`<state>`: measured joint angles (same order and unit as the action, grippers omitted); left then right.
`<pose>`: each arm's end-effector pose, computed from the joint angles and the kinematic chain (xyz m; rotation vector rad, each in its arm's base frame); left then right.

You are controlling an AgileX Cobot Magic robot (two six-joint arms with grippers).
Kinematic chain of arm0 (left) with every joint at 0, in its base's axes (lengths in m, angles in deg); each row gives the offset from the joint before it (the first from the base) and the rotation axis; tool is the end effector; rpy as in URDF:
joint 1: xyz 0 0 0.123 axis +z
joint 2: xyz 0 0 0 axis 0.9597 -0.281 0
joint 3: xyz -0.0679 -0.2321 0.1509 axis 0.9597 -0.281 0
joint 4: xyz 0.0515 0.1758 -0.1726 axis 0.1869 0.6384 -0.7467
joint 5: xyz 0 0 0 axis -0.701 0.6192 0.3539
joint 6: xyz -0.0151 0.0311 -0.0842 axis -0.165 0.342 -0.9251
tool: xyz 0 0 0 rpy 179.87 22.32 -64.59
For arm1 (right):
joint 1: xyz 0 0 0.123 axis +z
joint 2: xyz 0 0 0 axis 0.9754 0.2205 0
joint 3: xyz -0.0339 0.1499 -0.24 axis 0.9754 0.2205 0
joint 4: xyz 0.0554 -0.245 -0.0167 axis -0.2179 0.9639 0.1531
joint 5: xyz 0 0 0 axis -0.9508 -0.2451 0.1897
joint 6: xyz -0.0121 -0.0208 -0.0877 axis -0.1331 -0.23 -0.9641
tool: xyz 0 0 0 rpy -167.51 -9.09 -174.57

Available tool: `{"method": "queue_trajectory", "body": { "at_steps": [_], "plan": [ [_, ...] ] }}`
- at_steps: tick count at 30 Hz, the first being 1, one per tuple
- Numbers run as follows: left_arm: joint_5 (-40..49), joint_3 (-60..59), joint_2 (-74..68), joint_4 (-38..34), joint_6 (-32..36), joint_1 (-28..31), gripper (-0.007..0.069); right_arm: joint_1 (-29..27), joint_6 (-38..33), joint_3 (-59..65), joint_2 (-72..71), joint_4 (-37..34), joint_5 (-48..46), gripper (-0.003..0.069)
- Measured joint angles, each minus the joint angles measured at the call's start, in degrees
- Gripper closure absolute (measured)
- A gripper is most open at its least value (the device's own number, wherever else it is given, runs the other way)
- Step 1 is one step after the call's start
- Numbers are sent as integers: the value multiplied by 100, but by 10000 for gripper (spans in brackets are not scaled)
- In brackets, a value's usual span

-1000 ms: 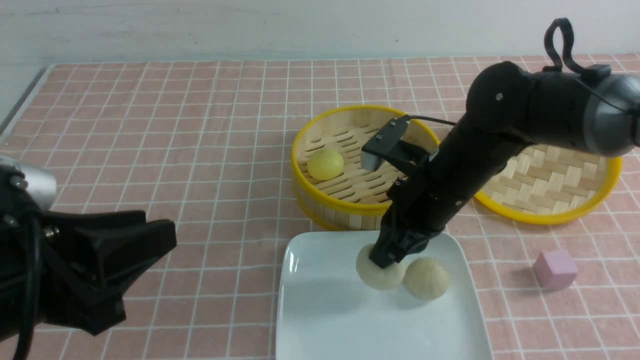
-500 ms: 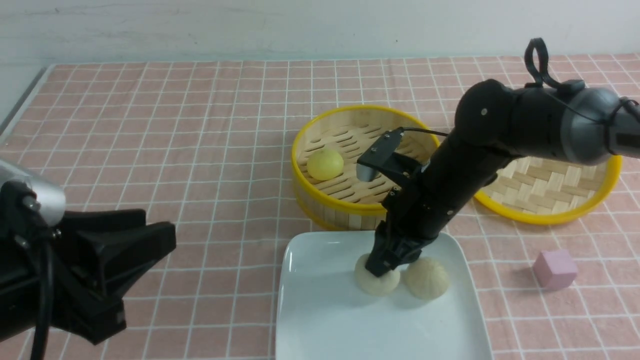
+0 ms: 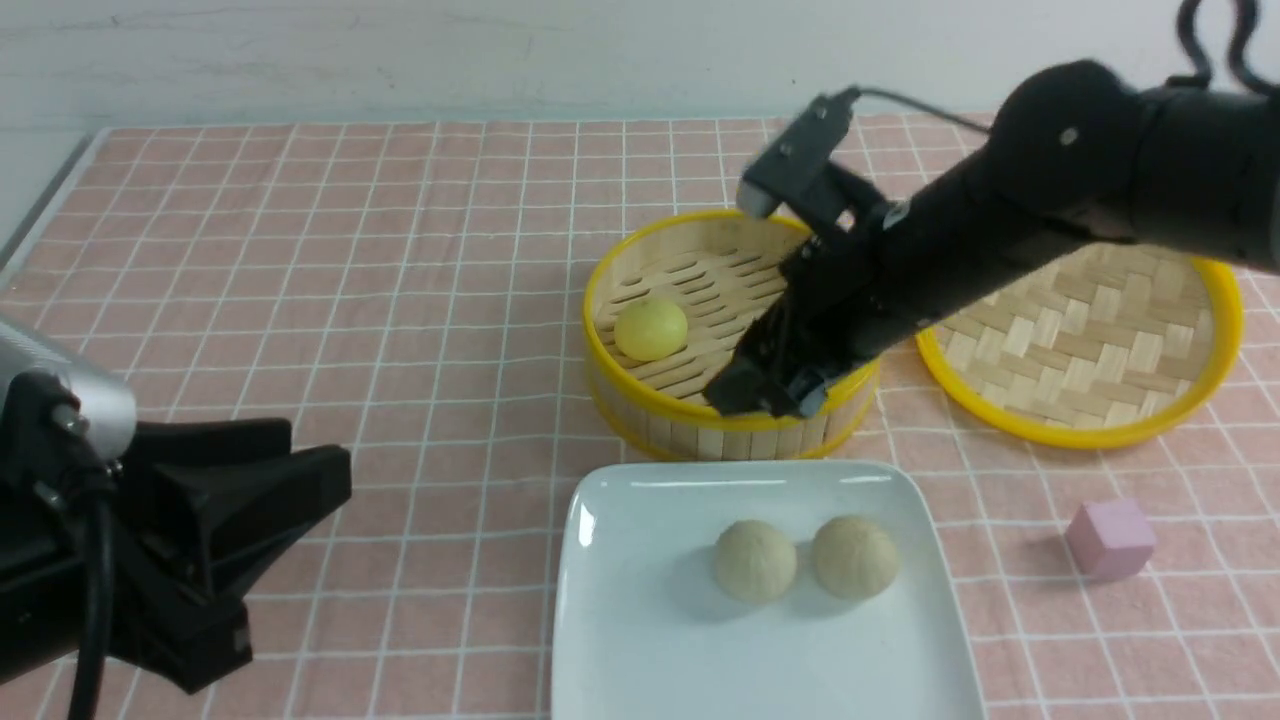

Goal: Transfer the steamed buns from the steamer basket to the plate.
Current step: Use the left arm to grab the steamed stuffed bun that is closest to it

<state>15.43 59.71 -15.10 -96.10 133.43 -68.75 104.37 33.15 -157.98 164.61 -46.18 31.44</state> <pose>0.1254 -0.0463 0.3055 0.4859 1.9039 -0.5223 0.3305 0.2060 0.2859 -1.0953 2.1431 0.5093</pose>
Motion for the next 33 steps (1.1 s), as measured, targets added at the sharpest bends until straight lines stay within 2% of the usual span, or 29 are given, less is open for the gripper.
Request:
{"method": "queue_trajectory", "body": {
  "at_steps": [8, 14, 15, 16, 19, 24, 28, 33],
  "plan": [
    [0, 0, 0, -5, 0, 0, 300, 0, 162, 11, -1260, 116, 125, 183],
    [5, 0, -219, -225, 16, 0, 300, 0, 1046, 11, -2257, 1026, 86, 183],
    [29, 13, -425, -452, 145, 0, 300, 0, 1455, 11, -2528, 1340, -71, 183],
    [29, 14, -425, -474, 170, 0, 300, 0, 1544, 11, -2584, 1453, -125, 183],
    [265, 244, -1016, -873, 790, 0, 275, 0, 2216, 11, -2937, 1956, -686, 183],
    [535, 726, -1804, -1283, 1408, -14, 224, 0, 2516, 17, -3079, 2132, -1260, 183],
    [513, 1588, -2894, -1414, 1647, -497, 167, 0, 2574, 21, -3079, 2193, -1681, 183],
    [-55, 2641, -4048, -1140, 1659, -1401, 154, 0, 2592, 21, -3079, 2193, -1801, 183]
  ]
}}
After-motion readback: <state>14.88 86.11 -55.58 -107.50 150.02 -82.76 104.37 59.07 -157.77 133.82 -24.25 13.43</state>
